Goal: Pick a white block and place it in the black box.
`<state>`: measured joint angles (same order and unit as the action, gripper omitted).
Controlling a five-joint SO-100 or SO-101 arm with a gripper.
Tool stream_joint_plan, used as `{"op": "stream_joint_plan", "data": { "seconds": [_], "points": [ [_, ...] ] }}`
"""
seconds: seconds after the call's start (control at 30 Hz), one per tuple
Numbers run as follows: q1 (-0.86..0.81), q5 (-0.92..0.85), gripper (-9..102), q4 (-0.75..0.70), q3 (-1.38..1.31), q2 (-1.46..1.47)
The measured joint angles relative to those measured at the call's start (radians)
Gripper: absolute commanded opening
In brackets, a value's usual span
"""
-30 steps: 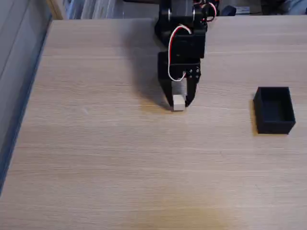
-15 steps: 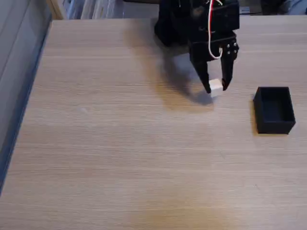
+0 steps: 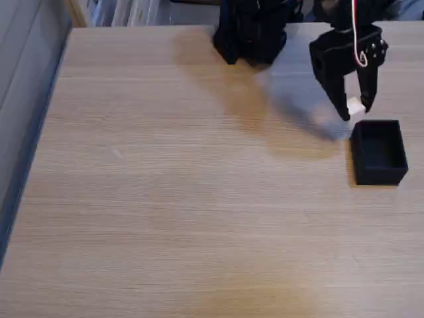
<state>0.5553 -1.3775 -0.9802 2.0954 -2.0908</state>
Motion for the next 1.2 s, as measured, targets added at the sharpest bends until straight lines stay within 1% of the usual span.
{"op": "stream_joint_plan", "data": {
  "seconds": [0.2, 0.4, 0.73, 0.77, 0.83, 0.87, 0.93, 1.1, 1.2],
  "points": [
    [0.074, 0.038, 0, 0.031, -0.11, 0.144],
    [0.104, 0.044, 0, 0.071, -0.206, 0.244],
    [0.1, 0.041, 0, 0.114, -0.218, 0.285],
    [0.1, 0.041, 3, 0.118, -0.218, 0.285],
    [0.1, 0.046, 15, 0.127, -0.218, 0.288],
    [0.1, 0.046, 18, 0.129, -0.218, 0.288],
    [0.1, 0.046, 22, 0.13, -0.219, 0.288],
    [0.081, 0.038, 23, 0.13, -0.219, 0.288],
    [0.08, 0.032, 20, 0.13, -0.219, 0.288]
  ]
}}
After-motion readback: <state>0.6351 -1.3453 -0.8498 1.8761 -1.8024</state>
